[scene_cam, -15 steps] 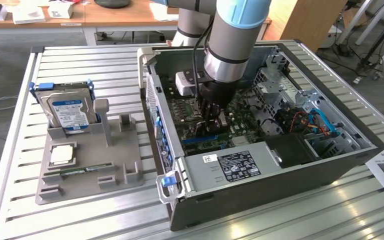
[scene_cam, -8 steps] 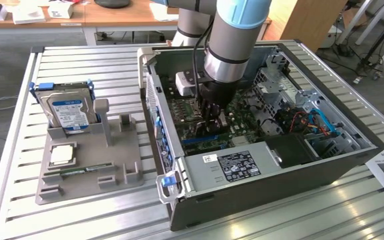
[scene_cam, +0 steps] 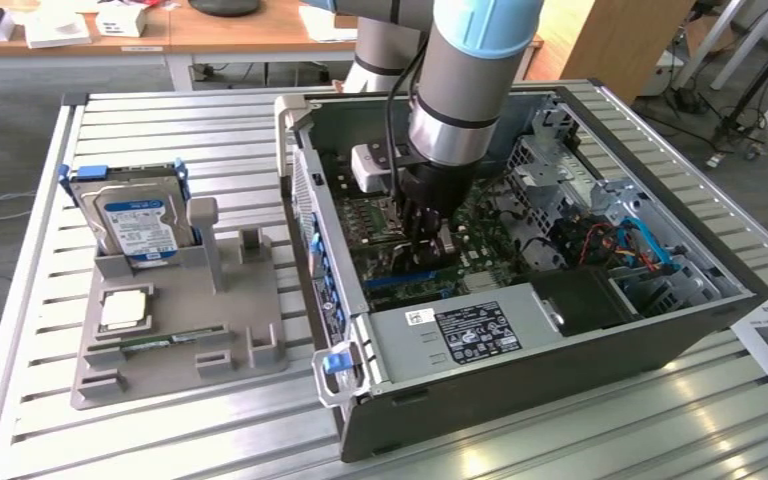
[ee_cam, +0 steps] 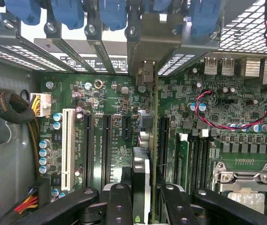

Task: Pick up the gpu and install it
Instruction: 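Insert the gpu into the slot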

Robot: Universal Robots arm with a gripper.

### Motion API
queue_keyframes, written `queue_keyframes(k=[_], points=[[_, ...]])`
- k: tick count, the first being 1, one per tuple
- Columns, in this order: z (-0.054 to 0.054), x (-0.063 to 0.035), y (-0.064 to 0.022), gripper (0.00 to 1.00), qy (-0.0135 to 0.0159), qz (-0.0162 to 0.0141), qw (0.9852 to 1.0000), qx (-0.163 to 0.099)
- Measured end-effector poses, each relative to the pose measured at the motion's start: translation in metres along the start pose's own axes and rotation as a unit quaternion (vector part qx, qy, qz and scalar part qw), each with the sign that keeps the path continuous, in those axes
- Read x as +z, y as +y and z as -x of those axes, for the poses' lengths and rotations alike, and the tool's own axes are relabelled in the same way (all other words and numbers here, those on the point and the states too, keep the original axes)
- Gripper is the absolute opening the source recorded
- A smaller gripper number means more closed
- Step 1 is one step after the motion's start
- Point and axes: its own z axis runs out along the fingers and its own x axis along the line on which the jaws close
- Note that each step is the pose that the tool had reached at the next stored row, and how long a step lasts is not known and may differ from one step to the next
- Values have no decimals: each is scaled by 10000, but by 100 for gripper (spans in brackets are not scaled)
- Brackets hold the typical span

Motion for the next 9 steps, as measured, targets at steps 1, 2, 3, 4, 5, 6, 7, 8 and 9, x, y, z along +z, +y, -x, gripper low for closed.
queue_keyframes(k=[1,2,3,4,5,6,7,8,9], points=[[0,0,0,28,0,0,10000,0],[0,-1,0,28,1,0,10000,0],[0,0,0,28,1,0,10000,0],[0,-1,0,28,1,0,10000,0],[0,0,0,28,0,0,10000,0],[0,0,0,28,1,0,10000,0],[0,-1,0,28,1,1,10000,0],[-1,0,0,28,1,1,10000,0],[0,1,0,28,1,1,10000,0]])
